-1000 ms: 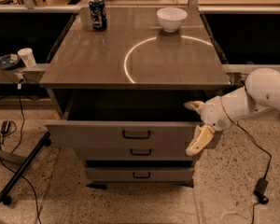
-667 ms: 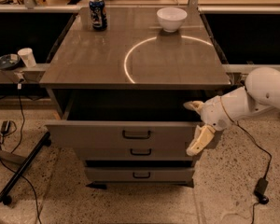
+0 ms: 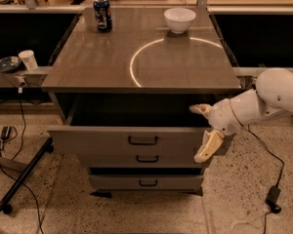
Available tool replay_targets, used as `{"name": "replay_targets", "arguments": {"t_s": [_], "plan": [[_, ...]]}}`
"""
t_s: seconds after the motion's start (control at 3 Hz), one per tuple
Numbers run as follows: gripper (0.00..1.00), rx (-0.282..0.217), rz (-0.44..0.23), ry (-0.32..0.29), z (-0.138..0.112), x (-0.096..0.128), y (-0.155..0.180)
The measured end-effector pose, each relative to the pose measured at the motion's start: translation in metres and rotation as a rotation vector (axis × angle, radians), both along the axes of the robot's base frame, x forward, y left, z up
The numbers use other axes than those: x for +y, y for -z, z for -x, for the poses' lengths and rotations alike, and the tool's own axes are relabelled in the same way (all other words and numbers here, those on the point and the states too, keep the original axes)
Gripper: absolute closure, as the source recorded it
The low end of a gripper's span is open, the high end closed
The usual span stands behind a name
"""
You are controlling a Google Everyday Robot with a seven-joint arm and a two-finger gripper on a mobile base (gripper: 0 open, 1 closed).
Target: Open top drawer
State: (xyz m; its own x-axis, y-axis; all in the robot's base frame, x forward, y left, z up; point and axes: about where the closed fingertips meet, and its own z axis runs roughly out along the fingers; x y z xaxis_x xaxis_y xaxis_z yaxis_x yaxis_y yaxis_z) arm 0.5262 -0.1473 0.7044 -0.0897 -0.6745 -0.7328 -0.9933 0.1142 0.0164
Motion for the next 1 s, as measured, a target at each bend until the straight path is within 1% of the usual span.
{"name": "replay_targets", "arguments": {"t_s": [0.33,0.67,1.0], "plan": [[0.00,-0.023,0.005,-0.002,-0.005,0.004,0.001],[0.00,-0.046,0.012,0.021,0.004,0.001,0.010],[0.00,-0.048,0.028,0.045,0.013,-0.006,0.019]]}}
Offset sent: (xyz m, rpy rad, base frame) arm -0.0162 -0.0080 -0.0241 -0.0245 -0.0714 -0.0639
